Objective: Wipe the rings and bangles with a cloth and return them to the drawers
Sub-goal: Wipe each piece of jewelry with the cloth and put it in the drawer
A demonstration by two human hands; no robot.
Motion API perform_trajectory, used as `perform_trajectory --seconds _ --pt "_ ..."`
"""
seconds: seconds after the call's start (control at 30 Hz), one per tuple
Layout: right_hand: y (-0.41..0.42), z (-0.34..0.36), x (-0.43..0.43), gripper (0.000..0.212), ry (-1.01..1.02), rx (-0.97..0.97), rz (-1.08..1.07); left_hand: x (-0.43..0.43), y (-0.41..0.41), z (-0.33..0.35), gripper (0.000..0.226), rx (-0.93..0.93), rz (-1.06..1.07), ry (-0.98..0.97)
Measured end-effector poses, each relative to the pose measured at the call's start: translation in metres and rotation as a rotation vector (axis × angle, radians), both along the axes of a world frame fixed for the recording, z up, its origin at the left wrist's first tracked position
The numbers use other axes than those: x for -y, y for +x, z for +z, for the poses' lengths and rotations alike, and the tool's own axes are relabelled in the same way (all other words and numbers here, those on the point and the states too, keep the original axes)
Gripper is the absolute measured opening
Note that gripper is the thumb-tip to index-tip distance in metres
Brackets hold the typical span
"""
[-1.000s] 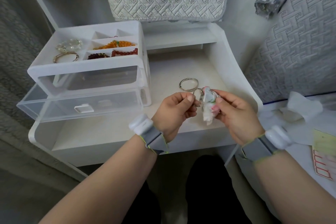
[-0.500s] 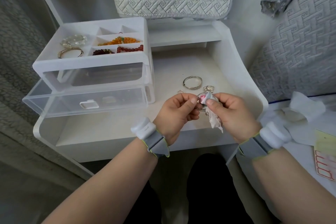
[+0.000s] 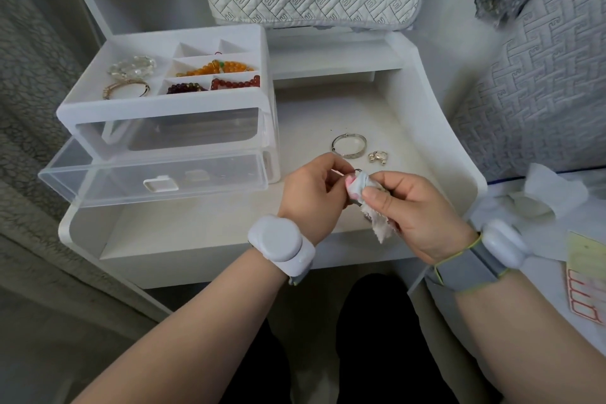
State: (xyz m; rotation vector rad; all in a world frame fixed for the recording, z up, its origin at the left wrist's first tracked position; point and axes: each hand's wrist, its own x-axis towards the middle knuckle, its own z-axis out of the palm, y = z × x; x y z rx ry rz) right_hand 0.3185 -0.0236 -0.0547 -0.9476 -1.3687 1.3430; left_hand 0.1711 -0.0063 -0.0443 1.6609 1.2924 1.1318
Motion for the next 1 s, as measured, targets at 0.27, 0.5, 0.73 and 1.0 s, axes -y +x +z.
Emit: perform_trajectory --seconds 0.27,0.5,0.73,1.0 --pt "-0.007 0.007 -0.006 0.037 -0.147 -0.103 -0.208 0.011 0.008 -0.013 0.016 0.047 -0.031 0.029" --pt "0.002 0.008 0.003 0.015 -0.127 0.027 0.028 0.007 0.0 -0.007 0.008 -0.13 0.044 0.185" --pt "-0.002 0.016 0.006 0.027 -0.223 -0.038 -0.037 0.01 -0.001 -0.011 0.009 -0.27 0.046 0.413" --pt "-0.008 0.003 0.005 0.027 -0.061 -0.038 -0.081 0.006 0.004 -0.01 0.028 -0.013 0.04 0.064"
